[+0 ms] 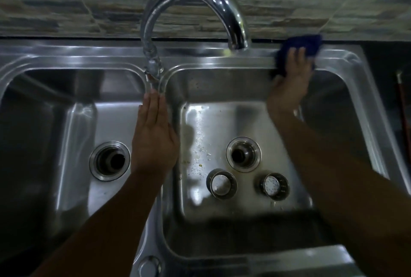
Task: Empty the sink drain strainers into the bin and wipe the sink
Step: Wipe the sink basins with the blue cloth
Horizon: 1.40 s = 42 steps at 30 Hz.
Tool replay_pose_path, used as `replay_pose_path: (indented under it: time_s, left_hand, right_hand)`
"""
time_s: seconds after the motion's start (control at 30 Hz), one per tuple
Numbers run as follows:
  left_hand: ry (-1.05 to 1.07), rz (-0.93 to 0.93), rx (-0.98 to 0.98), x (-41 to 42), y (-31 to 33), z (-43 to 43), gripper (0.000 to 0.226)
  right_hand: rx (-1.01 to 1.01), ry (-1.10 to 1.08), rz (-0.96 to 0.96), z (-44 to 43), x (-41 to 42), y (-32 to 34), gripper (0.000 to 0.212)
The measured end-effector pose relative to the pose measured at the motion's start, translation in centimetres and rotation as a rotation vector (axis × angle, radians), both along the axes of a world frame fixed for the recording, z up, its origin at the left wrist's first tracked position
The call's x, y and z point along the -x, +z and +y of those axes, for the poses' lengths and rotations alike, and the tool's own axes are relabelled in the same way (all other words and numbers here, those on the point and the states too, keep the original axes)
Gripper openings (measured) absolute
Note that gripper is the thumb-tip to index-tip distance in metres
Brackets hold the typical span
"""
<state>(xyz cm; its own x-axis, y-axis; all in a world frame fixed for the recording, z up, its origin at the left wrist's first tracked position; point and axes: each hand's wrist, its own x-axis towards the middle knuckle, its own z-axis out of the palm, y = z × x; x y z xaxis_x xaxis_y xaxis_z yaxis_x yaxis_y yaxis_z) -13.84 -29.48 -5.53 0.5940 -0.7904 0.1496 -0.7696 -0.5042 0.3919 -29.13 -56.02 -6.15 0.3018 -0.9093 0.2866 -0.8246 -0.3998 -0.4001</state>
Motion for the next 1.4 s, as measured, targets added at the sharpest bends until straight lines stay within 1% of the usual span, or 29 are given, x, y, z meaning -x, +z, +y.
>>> replay_pose_path:
  time_s: [0.03, 0.1, 0.17, 0.23, 0.3, 0.33, 0.4, 0.5, 0.57, 0.63, 0.67, 0.7, 0.8, 0.83, 0.93, 1.03, 1.1, 1.2, 1.33, 1.4]
  left_hand:
    - [-0.002, 0.003, -0.010, 0.0, -0.1, 0.0, 0.062]
    - [0.003, 0.018, -0.016, 0.0, -0.2, 0.1, 0.063]
    - [0.008, 0.032, -0.011, 0.0, -0.1, 0.2, 0.061]
    - [-0.007, 0.058, 0.000, 0.2, 0.2, 0.6, 0.057]
    - [-0.026, 0.118, 0.015, 0.9, 0.7, 1.3, 0.060]
    - [-0.030, 0.141, 0.016, 1.5, 1.0, 1.9, 0.063]
    - [-0.047, 0.131, -0.025, 3.4, 1.7, 3.3, 0.064]
    - [-0.064, 0.058, -0.136, 6.4, 2.4, 5.0, 0.065]
    - [-0.040, 0.049, -0.192, 8.0, 2.6, 5.7, 0.066]
    - [0.012, 0.079, -0.202, 9.5, 2.6, 6.6, 0.066]
    - [0.034, 0.101, -0.193, 10.3, 2.7, 7.3, 0.066]
    - [0.044, 0.117, -0.190, 11.0, 2.7, 8.3, 0.066]
    - [0.039, 0.090, -0.200, 13.3, 2.9, 11.7, 0.066]
    - [0.046, 0.080, -0.189, 13.9, 2.9, 12.6, 0.065]
    - [0.104, 0.085, -0.153, 14.8, 3.4, 14.2, 0.063]
    - [0.193, 0.121, -0.145, 15.3, 3.8, 15.1, 0.062]
    - [0.213, 0.127, -0.152, 15.9, 4.3, 15.9, 0.062]
    - [0.100, 0.122, -0.213, 16.0, 5.1, 17.6, 0.062]
    - [-0.007, 0.068, -0.338, 14.2, 5.9, 21.3, 0.066]
    - [0.008, 0.036, -0.392, 12.8, 5.9, 23.2, 0.074]
  right_hand:
    - [0.011, 0.079, -0.008, 1.9, -2.1, -0.2, 0.066]
    - [0.038, 0.317, -0.089, 5.8, -5.6, -0.7, 0.063]
    - [0.061, 0.496, -0.082, 7.9, -7.6, -0.6, 0.064]
    - [0.076, 0.619, 0.037, 6.6, -7.2, -0.1, 0.065]
    - [0.086, 0.684, 0.226, 3.8, -4.7, 0.4, 0.062]
    - [0.081, 0.684, 0.279, 2.3, -3.1, 0.7, 0.059]
    - [0.048, 0.618, 0.319, -0.5, 1.0, 1.5, 0.057]
    - [0.001, 0.467, 0.371, -5.4, 8.2, 2.8, 0.063]
    - [-0.061, 0.364, 0.466, -8.1, 12.0, 3.8, 0.076]
    - [-0.143, 0.296, 0.551, -9.2, 13.2, 4.6, 0.096]
    - [-0.165, 0.274, 0.572, -9.2, 13.2, 4.9, 0.099]
    - [-0.173, 0.255, 0.585, -8.9, 13.2, 5.1, 0.097]
    - [-0.160, 0.268, 0.645, -7.0, 14.9, 5.9, 0.083]
    - [-0.160, 0.275, 0.671, -6.1, 15.9, 6.0, 0.081]
    - [-0.201, 0.294, 0.737, -2.1, 19.8, 6.4, 0.089]
    - [-0.235, 0.293, 0.656, 2.9, 24.2, 6.3, 0.085]
    - [-0.261, 0.296, 0.605, 5.7, 27.3, 6.2, 0.076]
    - [-0.323, 0.341, 0.606, 9.5, 31.1, 6.3, 0.061]
    - [-0.372, 0.230, 0.304, 14.8, 35.0, 7.3, 0.051]
    - [-0.389, 0.163, 0.250, 17.1, 35.3, 7.6, 0.052]
